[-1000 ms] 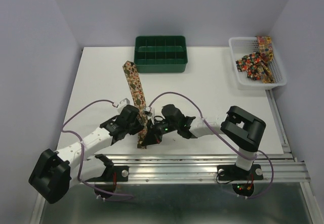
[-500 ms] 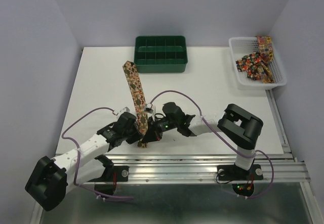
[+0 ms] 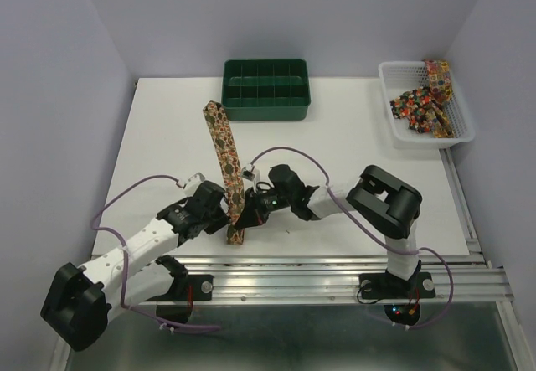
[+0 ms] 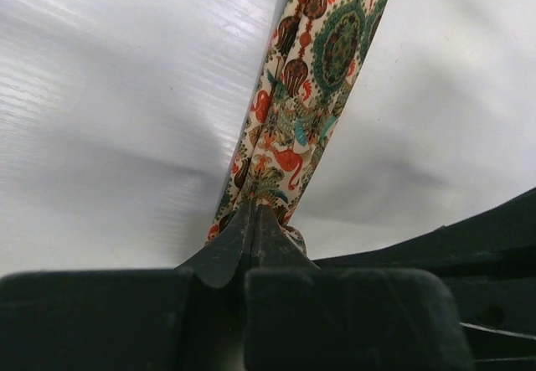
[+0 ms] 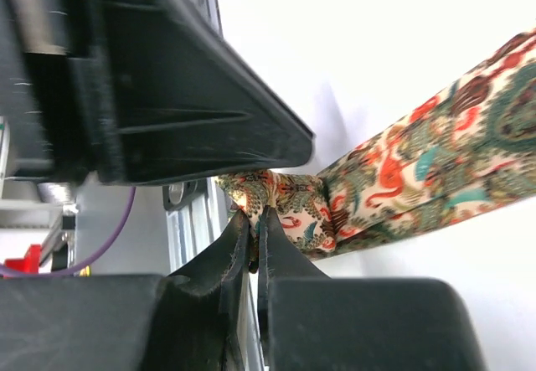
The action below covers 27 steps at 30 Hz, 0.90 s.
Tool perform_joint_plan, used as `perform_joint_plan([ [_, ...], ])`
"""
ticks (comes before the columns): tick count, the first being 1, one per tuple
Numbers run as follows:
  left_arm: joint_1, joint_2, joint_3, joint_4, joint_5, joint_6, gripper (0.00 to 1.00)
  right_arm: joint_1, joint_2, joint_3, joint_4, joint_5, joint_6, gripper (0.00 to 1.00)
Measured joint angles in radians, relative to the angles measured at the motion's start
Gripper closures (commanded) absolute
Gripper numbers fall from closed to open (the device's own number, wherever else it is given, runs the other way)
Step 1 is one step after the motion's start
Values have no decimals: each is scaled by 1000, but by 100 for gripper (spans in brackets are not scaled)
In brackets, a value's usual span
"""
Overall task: Roll the ties
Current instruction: Roll the tie
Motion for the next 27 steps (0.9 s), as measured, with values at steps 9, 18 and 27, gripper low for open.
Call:
perform_joint_plan([
  [9, 0, -19, 70, -62, -86, -40, 94, -37, 48, 44, 15, 0, 23, 99],
  [18, 0, -38, 78, -78, -99, -37, 84, -57, 92, 100, -30, -1, -21, 99],
  [27, 0, -53, 78, -34, -64, -13, 73, -62, 126, 153, -122, 21, -163, 99],
])
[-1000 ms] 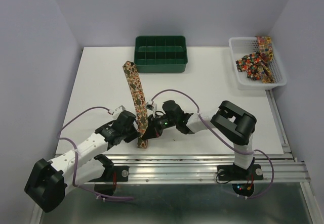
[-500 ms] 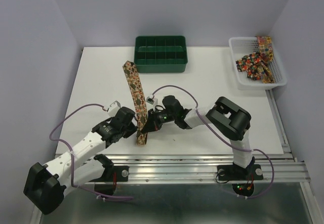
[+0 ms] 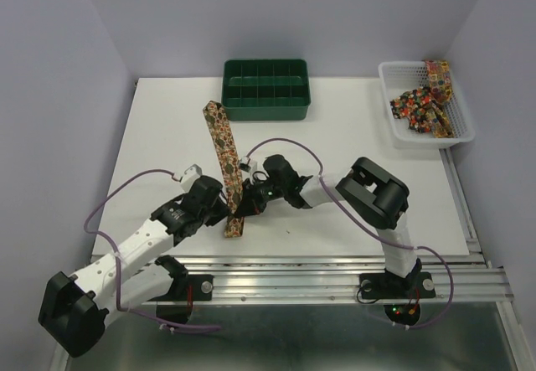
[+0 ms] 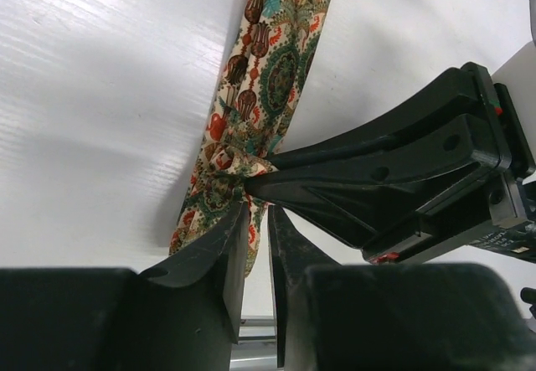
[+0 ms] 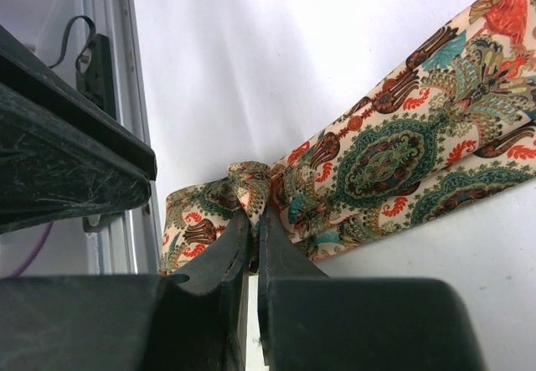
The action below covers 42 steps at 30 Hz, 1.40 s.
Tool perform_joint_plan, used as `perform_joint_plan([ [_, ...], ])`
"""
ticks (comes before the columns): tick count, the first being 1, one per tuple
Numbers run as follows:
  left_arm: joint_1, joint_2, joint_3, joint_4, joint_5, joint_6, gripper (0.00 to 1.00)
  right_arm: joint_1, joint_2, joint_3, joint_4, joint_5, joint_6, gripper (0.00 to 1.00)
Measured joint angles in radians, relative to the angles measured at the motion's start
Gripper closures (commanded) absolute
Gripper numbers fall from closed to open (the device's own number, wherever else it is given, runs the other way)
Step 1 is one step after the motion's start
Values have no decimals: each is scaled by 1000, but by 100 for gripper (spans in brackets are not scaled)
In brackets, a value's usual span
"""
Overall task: Roll the ties
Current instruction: Roll the tie
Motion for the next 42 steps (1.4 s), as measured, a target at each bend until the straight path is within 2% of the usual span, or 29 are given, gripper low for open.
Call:
perform_joint_plan([
  [8, 0, 68, 0, 54, 21, 7, 73, -1, 0, 13, -36, 3, -84, 99],
  [25, 0, 196, 0, 83, 25, -5, 75, -1, 11, 43, -82, 54, -111, 93],
  [32, 0, 251, 0, 109, 31, -3, 82, -1, 11, 44, -87, 76, -111, 78],
  [36, 0, 291, 0, 120, 37, 0, 86, -1, 11, 44, -86, 98, -111, 61],
  [42, 1, 311, 0, 126, 38, 11, 88, -1, 10, 44, -72, 100, -107, 60],
])
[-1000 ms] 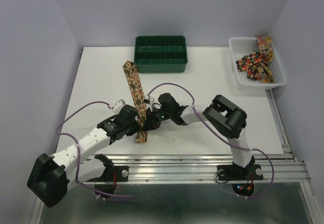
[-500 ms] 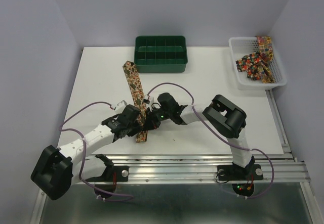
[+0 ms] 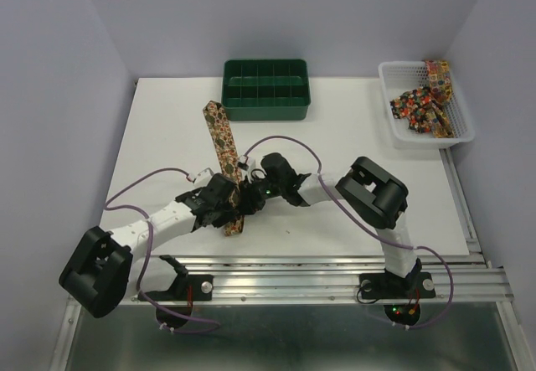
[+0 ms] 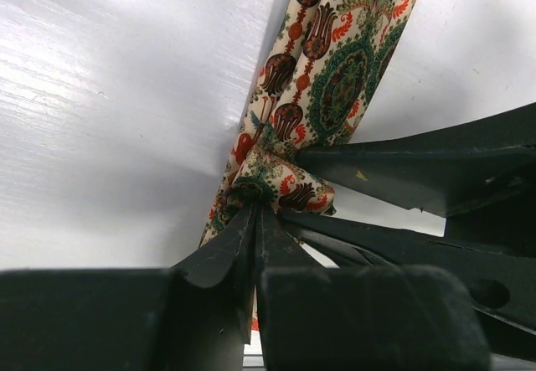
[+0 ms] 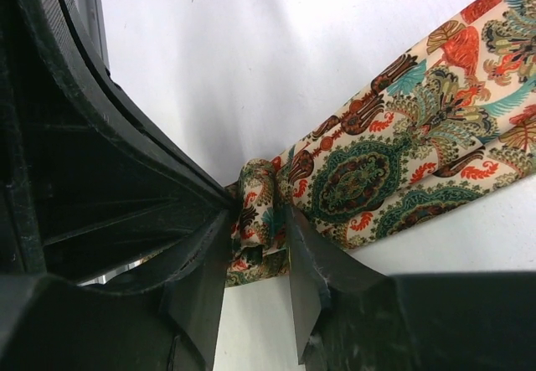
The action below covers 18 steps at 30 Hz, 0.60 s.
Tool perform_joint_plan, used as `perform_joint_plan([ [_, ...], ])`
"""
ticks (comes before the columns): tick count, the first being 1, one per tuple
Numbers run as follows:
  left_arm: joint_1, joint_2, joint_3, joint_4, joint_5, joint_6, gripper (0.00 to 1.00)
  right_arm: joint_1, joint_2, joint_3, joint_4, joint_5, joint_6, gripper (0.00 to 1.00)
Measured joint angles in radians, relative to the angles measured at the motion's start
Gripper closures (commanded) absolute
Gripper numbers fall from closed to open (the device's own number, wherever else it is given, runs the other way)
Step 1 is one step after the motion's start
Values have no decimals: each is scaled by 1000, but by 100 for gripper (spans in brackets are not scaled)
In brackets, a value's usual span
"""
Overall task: Roll the ties
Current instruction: Roll the tie
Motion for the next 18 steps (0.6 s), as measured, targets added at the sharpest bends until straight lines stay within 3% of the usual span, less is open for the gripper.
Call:
perform_joint_plan([
  [7, 0, 6, 0, 18, 7, 4, 88, 0, -48, -21, -7, 53, -2, 60],
  [14, 0, 11, 0, 25, 11, 18, 88, -1, -179, -118, 1, 133, -47, 52],
  [17, 0, 17, 5, 31, 16, 27, 88, -2, -243, -210, 60, 140, -110, 35],
  [18, 0, 18, 7, 31, 18, 32, 88, -3, -274, -270, 111, 135, -155, 18],
])
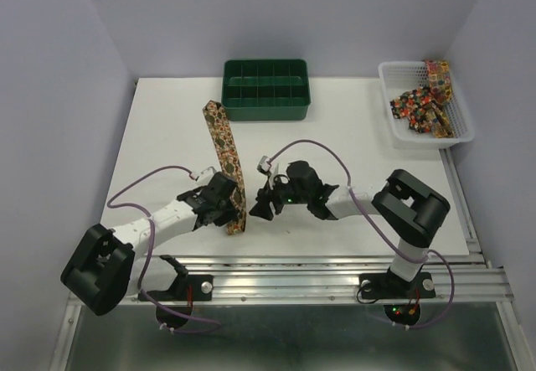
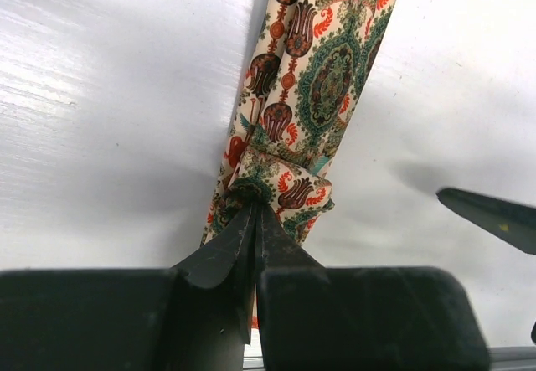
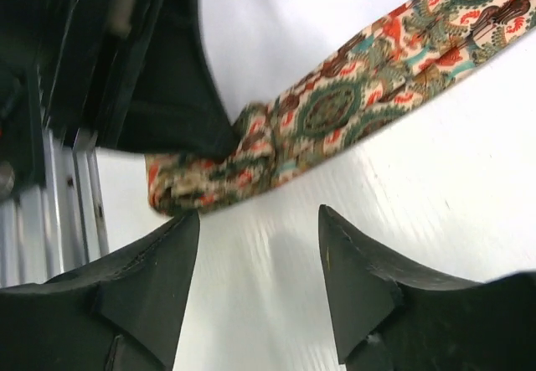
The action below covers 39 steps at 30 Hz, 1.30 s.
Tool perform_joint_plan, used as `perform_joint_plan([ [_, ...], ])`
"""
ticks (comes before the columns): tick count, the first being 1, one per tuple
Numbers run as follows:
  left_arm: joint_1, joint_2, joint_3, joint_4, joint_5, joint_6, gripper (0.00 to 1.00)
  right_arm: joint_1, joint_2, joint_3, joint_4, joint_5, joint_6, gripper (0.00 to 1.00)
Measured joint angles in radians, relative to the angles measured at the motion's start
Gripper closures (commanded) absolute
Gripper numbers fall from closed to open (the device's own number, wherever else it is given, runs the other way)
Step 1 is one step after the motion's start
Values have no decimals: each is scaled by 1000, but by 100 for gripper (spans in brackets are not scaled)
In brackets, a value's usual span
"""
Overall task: Roll the ties
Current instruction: Roll the tie
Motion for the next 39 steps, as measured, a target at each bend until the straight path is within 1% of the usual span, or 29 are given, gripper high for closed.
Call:
perform_joint_plan([
  [1, 0, 0, 0, 0, 0, 4, 88, 0, -27, -48, 31, -3, -26, 5],
  [2, 0, 1, 2, 0, 2, 9, 88, 0, -57, -95, 60, -3, -52, 0],
  [4, 0, 2, 5, -1, 6, 21, 88, 0, -121, -192, 125, -15, -137, 0],
  [7, 0, 9, 14, -5, 14, 36, 88, 22, -201, -263, 160, -25, -277, 0],
  [9, 0, 19, 23, -8, 17, 44, 88, 60, -232, -274, 175, -19, -355, 0],
  [12, 0, 35, 38, -15, 20, 59, 88, 153, -283, -317, 233, 0, -518, 0],
  [16, 0, 66, 58, -20, 32, 74, 90, 242, -285, -319, 219, 18, -692, 0],
  [20, 0, 76, 66, -19, 44, 77, 89, 302, -242, -286, 167, 58, -860, 0],
  [26, 0, 76, 66, -19, 58, 77, 90, 331, -175, -232, 93, 110, -1030, 1],
  [31, 0, 77, 72, -28, 74, 77, 90, 348, -103, -195, 77, 163, -1127, 3],
  [36, 0, 77, 74, -33, 87, 76, 90, 352, -68, -172, 63, 188, -1185, 6],
  [39, 0, 77, 74, -35, 88, 76, 90, 352, -42, -152, 76, 200, -1203, 13],
])
